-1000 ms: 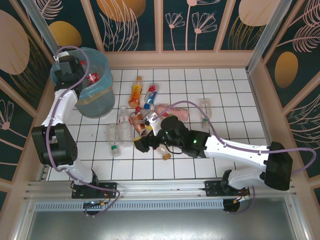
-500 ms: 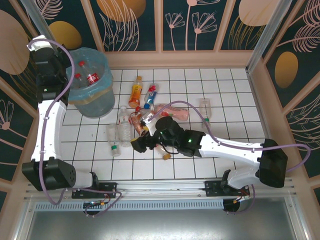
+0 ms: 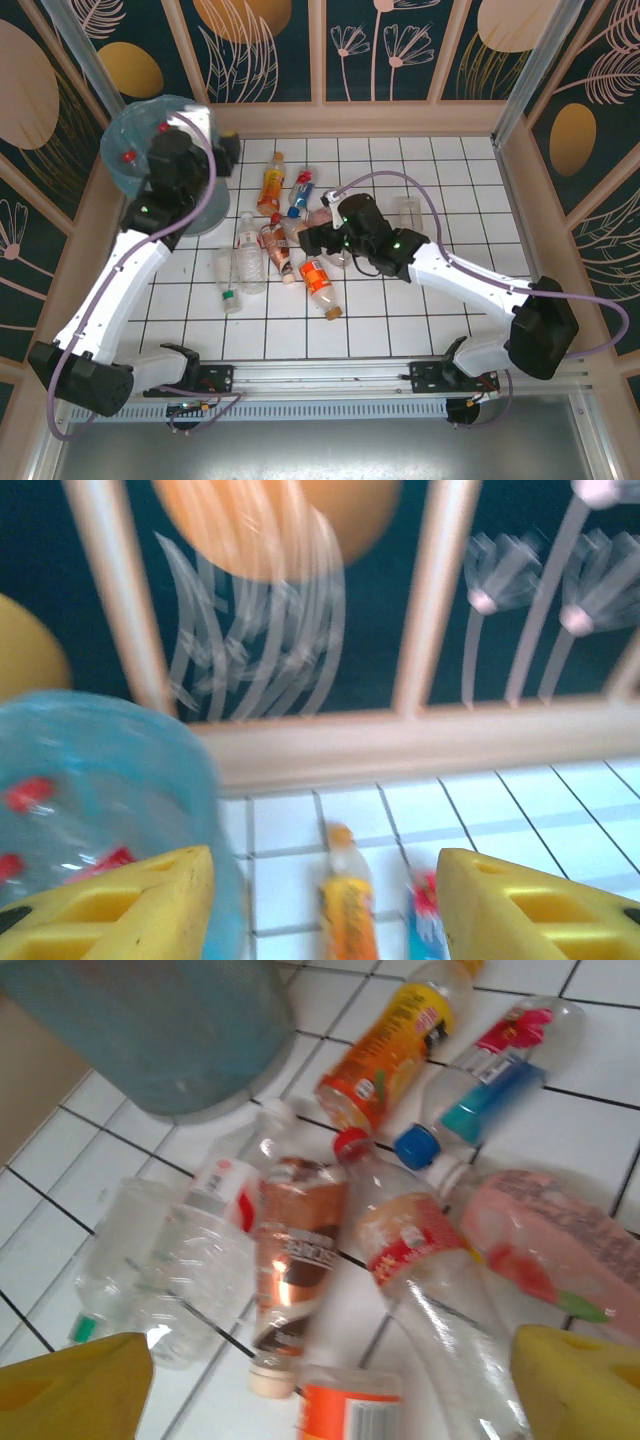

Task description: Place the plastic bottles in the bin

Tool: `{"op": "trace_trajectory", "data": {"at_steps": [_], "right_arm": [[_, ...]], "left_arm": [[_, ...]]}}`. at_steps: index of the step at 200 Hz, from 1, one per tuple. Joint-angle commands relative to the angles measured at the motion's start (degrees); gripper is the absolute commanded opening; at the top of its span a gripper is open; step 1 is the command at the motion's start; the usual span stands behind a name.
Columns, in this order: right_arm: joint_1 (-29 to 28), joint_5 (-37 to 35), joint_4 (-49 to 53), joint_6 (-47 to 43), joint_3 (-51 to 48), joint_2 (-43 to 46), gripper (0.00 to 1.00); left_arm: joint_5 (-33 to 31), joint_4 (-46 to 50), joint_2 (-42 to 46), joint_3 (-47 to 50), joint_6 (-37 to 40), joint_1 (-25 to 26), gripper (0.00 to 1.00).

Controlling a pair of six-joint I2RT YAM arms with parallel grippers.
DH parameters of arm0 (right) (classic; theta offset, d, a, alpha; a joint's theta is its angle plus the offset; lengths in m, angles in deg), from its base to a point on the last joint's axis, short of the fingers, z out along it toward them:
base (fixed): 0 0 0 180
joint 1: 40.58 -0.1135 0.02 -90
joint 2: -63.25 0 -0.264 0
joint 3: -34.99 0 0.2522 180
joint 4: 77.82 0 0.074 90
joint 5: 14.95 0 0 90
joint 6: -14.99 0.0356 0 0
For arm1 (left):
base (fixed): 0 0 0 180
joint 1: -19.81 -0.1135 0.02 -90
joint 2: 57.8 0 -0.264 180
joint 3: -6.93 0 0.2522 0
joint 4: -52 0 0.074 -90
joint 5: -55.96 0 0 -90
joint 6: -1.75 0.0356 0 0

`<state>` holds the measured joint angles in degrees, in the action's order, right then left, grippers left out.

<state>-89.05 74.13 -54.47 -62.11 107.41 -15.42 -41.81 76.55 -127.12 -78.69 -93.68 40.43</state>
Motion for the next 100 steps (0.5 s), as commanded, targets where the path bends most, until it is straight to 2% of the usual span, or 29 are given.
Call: {"op": "trace_trajectory", "data": {"at_steps": [1, 21, 50, 69, 100], "right_arm": [[3.1, 4.1, 7.2, -9.4, 3.9, -3.7, 0.84], [5.9, 5.5, 12.7, -12.8, 7.8, -8.6, 0.75], [7.1, 5.7, 14.3, -15.5, 8.4, -12.9, 0.7], [7.1, 5.4, 13.3, -15.1, 7.3, -14.4, 0.7], [7.1, 5.6, 12.2, -14.1, 6.9, -17.4, 0.7]], "left_arm": [[10.0, -3.2, 1.9, 6.4, 3.7, 1.2, 0.62], [17.5, -6.4, 3.0, 11.5, 2.3, 1.4, 0.66], [28.7, -3.9, 2.6, 13.4, 2.5, 1.6, 0.73], [29.3, -4.5, 3.8, 15.7, 2.8, 1.6, 0.76], [26.6, -4.5, 4.1, 15.8, 3.7, 1.7, 0.77]]}}
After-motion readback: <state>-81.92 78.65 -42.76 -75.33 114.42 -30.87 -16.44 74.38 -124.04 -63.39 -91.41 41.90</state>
